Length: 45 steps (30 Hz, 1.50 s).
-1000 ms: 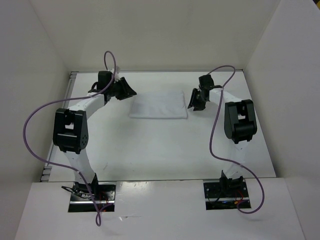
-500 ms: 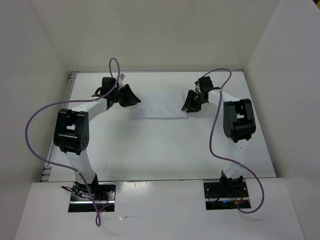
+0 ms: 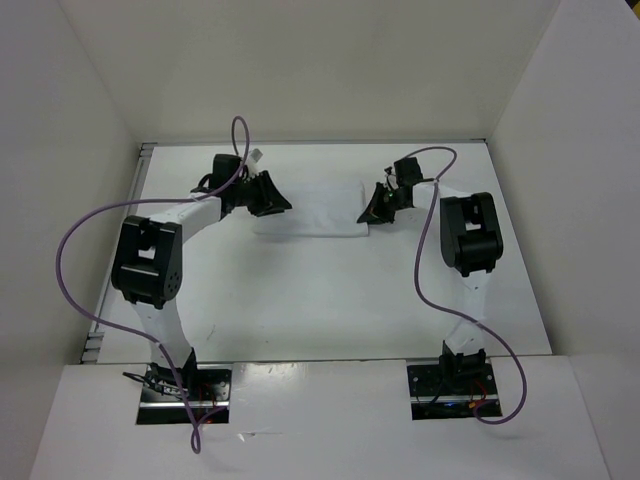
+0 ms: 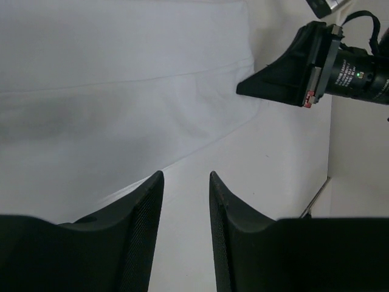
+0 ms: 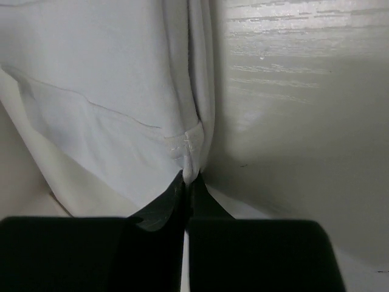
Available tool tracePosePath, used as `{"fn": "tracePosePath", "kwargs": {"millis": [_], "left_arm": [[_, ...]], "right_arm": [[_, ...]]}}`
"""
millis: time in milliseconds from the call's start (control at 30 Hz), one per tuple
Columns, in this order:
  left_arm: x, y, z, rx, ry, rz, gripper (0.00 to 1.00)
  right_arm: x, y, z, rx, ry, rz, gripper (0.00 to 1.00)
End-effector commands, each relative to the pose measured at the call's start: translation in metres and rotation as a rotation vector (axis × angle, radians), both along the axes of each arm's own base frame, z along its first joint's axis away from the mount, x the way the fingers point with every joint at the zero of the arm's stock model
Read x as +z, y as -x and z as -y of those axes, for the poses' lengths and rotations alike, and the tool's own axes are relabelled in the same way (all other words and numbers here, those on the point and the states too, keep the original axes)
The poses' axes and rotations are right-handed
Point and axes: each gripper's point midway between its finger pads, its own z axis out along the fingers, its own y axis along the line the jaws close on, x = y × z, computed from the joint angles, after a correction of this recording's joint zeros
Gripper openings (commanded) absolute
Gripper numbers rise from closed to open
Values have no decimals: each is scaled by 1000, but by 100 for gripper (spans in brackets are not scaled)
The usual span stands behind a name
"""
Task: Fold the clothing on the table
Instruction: Fold the skirt
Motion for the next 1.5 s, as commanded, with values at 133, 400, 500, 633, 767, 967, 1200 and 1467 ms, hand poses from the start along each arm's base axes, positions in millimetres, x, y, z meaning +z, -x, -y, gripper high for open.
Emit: {"fn": "tracePosePath", "kwargs": {"millis": [133,400,500,633,767,967,1200,1467], "left_arm": [[4,25,56,-205,11,2,43],[-40,79,86,-296,-24,-159,29],[-57,79,87,-262,-84,-181,20],[-62,69,99,-208,-118,-157,12],[-69,57,99,-143,-153,-153,8],[-71,46,103,-115,-143,-156,8],[-63,26,109,-90,-138,-118,7],[-96,33,101,-71,-234,-220,4]], "right_arm": [[0,36,18,-105,78,-109,0],[-3,72,36,-112,164,-145,0],[-4,72,32,-102,144,-146,0],[0,69,32,-103,140,-128,0],[0,73,33,-95,145,-132,0],[-2,77,32,-83,141,-138,0],[-4,80,32,-71,138,-144,0],[-2,79,33,-75,146,-139,0]]}}
